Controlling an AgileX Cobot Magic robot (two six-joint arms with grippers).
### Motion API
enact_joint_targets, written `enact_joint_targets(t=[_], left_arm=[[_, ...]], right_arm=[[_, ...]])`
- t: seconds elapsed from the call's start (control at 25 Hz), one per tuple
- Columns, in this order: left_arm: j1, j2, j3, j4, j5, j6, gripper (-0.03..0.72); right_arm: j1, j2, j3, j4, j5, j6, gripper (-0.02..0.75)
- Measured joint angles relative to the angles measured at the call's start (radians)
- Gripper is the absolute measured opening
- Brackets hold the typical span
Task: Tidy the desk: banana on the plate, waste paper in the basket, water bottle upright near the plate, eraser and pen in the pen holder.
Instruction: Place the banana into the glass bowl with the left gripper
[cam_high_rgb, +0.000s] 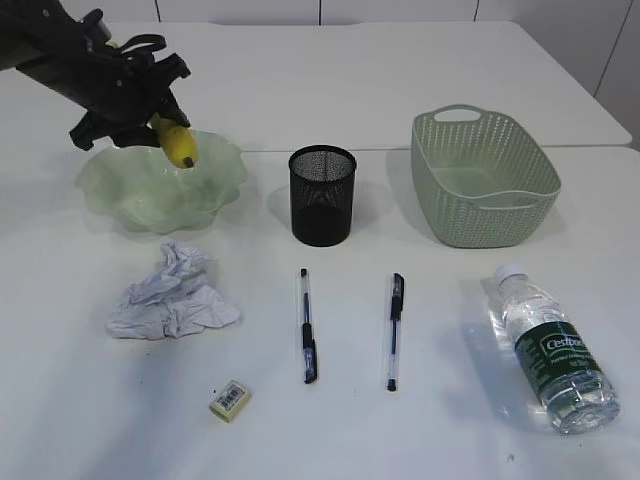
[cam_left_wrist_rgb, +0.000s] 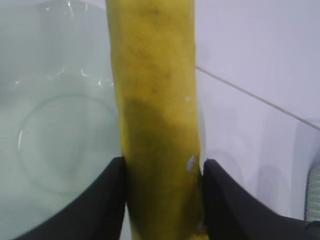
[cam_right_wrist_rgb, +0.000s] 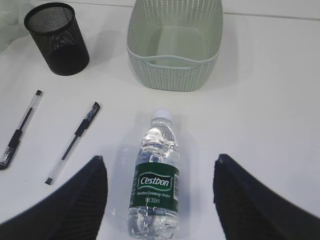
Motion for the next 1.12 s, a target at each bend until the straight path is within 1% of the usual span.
enact_joint_targets(t=[0.32,0.4,0.88,1.12], left_arm=[[0.007,0.075,0.0,-0.17,-0.054,-0.004,0.312],[0.012,0.089,0.0,-0.198,-0.064,-0.004,0.312],[0.04,0.118,0.0,-0.236,-0.068,-0.004,0.314],[0.05,0.118,0.0,-0.238,-0.066,-0.004,0.342]], right_arm=[[0.0,0.038,0.0,0.008,-0.007,0.004,0.496],[0.0,0.038,0.0,0.015,-0.022,0.004,0.496],[0.0,0.038,0.0,0.025,-0.029,0.006,0.496],[0.0,0.038,0.0,0.027,-0.037,0.006,0.496]])
